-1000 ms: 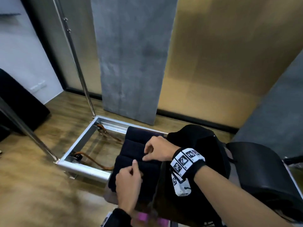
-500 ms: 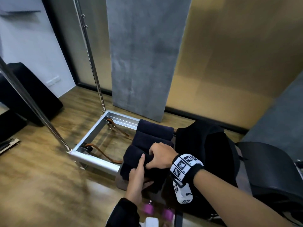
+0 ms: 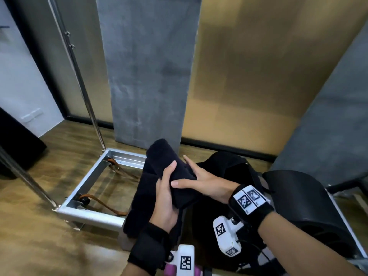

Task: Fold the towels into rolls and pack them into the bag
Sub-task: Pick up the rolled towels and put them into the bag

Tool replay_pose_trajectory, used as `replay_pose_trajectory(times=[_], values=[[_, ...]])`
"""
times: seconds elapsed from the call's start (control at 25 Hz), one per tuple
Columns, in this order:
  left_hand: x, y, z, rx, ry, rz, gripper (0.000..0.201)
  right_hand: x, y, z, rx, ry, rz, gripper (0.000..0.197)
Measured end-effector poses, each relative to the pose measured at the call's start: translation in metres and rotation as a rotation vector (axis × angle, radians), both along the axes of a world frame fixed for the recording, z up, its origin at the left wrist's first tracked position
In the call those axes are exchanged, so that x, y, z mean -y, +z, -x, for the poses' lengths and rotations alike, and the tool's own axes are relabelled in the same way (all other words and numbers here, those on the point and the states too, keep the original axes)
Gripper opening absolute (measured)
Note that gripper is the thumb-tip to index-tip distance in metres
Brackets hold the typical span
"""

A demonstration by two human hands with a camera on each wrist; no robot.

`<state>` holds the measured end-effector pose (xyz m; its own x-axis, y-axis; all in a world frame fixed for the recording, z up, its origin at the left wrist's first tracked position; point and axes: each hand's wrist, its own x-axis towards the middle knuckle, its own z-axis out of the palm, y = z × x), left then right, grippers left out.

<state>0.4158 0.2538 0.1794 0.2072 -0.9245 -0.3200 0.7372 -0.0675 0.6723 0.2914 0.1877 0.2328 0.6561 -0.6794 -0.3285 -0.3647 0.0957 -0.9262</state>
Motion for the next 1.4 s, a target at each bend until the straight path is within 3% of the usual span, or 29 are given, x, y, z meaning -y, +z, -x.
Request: replay_pose_trajectory(times=[0.12,0.2,0.4,0.52,0.6,0.76,0.8,0.88,0.96,1.0,1.08,1.2,1.32,1.4], values=[[0.029,0.012,0.024,0.064,-0.075,0.010,0.071,0.005,0.022,0.033,0.047,0.002,-0.036,0.065],[0.048,0.018,0.042,0.185,-0.052,0.018,0.064,0.008,0.034,0.059,-0.009,-0.018,0.000,0.050],[0.079,0.030,0.087,0.277,-0.257,0.036,0.050,0.017,0.040,0.116,-0.016,-0.172,0.032,0.056],[0.089,0.031,0.104,0.241,-0.343,-0.015,0.044,0.018,0.037,0.129,-0.002,-0.295,0.115,0.078],[0.093,0.033,0.113,0.213,-0.371,-0.028,0.051,0.019,0.036,0.134,0.003,-0.361,0.173,0.095],[0.102,0.034,0.122,0.263,-0.462,0.022,0.054,0.022,0.033,0.138,0.022,-0.314,0.276,0.084],[0.105,0.032,0.122,0.376,-0.459,0.008,0.061,0.023,0.032,0.140,0.004,-0.319,0.302,0.077],[0.108,0.025,0.121,0.855,-0.399,-0.020,0.068,0.029,0.026,0.149,-0.082,-0.370,0.294,0.067],[0.106,0.010,0.118,1.462,-0.360,0.030,0.050,0.036,0.017,0.159,-0.243,-0.385,0.242,0.064],[0.103,0.002,0.117,1.687,-0.386,0.060,0.039,0.040,0.010,0.164,-0.356,-0.357,0.220,0.064],[0.099,-0.010,0.117,1.957,-0.561,0.041,0.033,0.046,-0.006,0.165,-0.539,-0.258,0.165,0.064],[0.102,-0.012,0.119,2.062,-0.764,-0.006,0.052,0.058,-0.031,0.152,-0.648,-0.187,0.072,0.066],[0.106,-0.011,0.118,1.999,-0.783,0.034,0.077,0.072,-0.048,0.136,-0.575,-0.277,0.041,0.066],[0.105,-0.011,0.114,1.947,-0.747,0.041,0.082,0.078,-0.056,0.130,-0.483,-0.381,0.044,0.067]])
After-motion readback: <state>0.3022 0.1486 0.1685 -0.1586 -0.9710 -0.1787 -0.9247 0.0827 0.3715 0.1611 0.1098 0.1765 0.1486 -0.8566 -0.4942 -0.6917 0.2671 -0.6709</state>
